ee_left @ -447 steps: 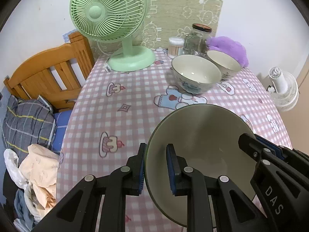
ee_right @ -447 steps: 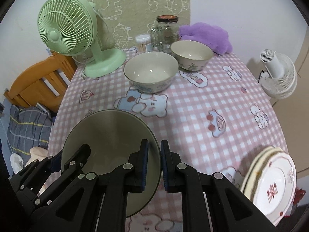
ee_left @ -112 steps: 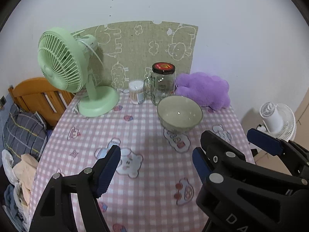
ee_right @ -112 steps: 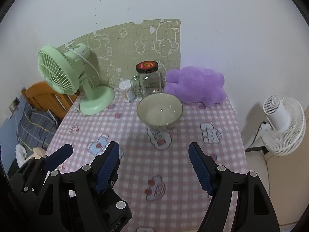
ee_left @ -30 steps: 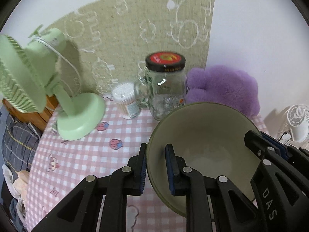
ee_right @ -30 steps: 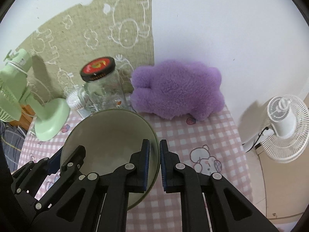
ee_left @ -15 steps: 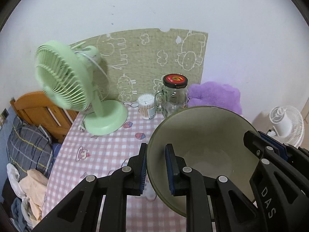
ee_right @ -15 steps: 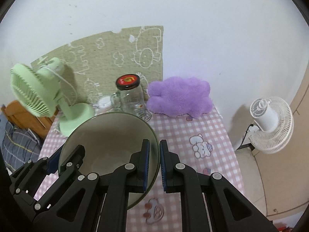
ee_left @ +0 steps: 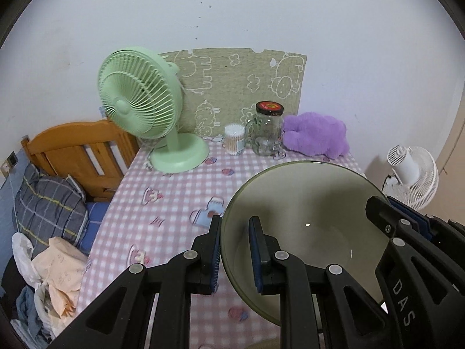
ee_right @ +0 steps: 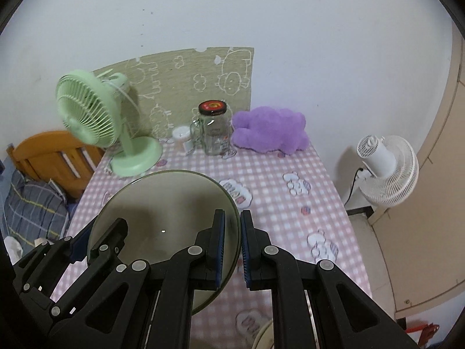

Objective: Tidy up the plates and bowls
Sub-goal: 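Lift the patterned bowl with both grippers and carry it to the cream bowls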

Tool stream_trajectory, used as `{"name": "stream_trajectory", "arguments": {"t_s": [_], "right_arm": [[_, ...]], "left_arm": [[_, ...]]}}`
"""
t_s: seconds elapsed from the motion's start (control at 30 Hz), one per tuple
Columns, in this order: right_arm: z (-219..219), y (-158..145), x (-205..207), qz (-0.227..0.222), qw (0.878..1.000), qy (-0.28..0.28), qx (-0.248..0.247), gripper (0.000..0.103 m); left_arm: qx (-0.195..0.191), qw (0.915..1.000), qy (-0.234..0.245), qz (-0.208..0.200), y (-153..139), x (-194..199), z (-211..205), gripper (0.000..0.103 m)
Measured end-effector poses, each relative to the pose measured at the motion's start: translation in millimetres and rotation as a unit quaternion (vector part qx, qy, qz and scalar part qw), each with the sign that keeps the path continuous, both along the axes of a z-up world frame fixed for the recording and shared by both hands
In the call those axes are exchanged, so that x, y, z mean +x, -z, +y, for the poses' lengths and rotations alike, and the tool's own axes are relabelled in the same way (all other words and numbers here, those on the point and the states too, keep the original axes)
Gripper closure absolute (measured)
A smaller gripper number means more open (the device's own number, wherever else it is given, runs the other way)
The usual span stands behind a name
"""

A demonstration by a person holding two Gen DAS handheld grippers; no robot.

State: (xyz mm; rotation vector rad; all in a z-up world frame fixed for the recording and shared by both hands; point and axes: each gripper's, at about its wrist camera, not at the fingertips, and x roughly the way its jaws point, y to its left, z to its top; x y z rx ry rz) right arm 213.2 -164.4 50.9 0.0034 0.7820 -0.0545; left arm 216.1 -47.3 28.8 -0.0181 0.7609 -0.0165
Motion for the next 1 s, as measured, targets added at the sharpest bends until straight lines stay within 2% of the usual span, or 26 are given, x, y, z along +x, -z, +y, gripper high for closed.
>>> {"name": "stream_trajectory", "arguments": {"t_s": [0.5, 0.73, 1.0], "right_arm": [[21, 8, -91, -0.002, 1.000, 0.011, -0.004, 0.089], [22, 25, -123, 0.007, 1.000, 0.019, 0.000, 0.089], [22, 55, -137, 0.036, 0.999, 0.021, -0.003, 0.089]], "left_arm": [[-0.004, 0.9997, 0.024, 0.006, 12, -83, 17, 0.087], [-0.006, 0.9992, 0.033, 0.019, 30, -106, 18, 0.088], [0.000, 0.9982, 0.044, 0.040, 59, -119, 16, 0.087]]}}
